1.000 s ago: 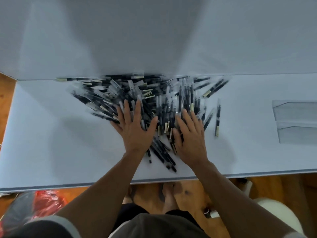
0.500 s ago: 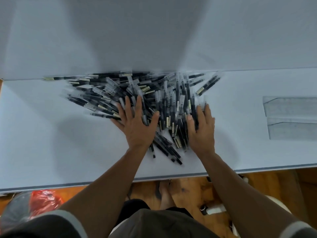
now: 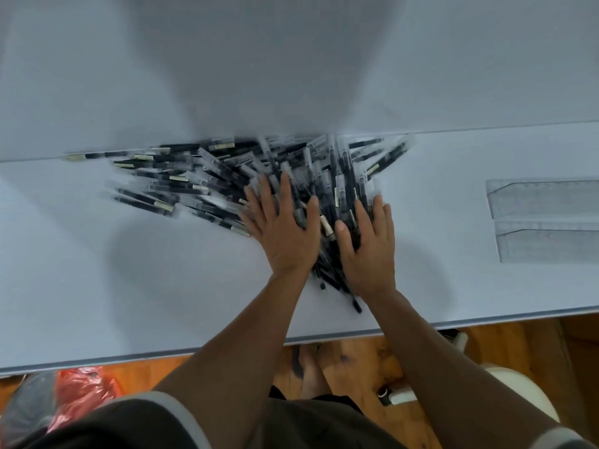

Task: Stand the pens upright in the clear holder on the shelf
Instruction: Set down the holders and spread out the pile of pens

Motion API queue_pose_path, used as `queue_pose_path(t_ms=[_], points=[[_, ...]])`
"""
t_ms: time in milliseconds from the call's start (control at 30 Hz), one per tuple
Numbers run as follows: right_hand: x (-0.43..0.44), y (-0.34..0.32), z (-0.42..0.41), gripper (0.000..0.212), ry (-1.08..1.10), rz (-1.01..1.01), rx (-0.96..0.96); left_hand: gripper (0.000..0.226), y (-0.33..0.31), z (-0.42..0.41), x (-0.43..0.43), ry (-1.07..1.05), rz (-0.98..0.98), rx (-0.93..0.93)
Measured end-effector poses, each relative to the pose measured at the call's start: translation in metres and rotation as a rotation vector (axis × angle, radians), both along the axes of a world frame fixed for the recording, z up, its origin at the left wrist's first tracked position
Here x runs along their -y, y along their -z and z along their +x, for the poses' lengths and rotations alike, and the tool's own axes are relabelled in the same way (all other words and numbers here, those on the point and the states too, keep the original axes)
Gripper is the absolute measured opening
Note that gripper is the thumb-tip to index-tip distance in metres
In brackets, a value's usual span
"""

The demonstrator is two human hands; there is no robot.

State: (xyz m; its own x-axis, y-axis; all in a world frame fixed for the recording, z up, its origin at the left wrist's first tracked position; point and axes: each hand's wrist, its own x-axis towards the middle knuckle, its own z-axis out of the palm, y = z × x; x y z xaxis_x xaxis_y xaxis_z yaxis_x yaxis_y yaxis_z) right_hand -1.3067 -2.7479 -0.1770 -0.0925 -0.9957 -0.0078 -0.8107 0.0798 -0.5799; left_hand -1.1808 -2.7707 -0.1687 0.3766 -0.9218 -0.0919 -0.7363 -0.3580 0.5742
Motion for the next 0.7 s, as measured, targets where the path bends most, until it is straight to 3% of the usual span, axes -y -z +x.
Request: queue_pose_path(t_ms=[233, 433, 700], points=[[0.001, -0.002, -0.009, 0.061, -0.032, -0.027, 0.002, 0.059, -0.003, -0.021, 0.016, 0.174, -0.034, 0.054], [-0.003, -0.007, -0.009, 0.063, -0.047, -0.024, -0.017, 0.066, -0.015, -0.027, 0.028, 0.18, -0.041, -0.155], [0.008, -0.03, 0.015, 0.073, -0.196, -0.023, -0.206, 0.049, -0.034, 0.0, 0.019, 0.184, -0.054, -0.539]])
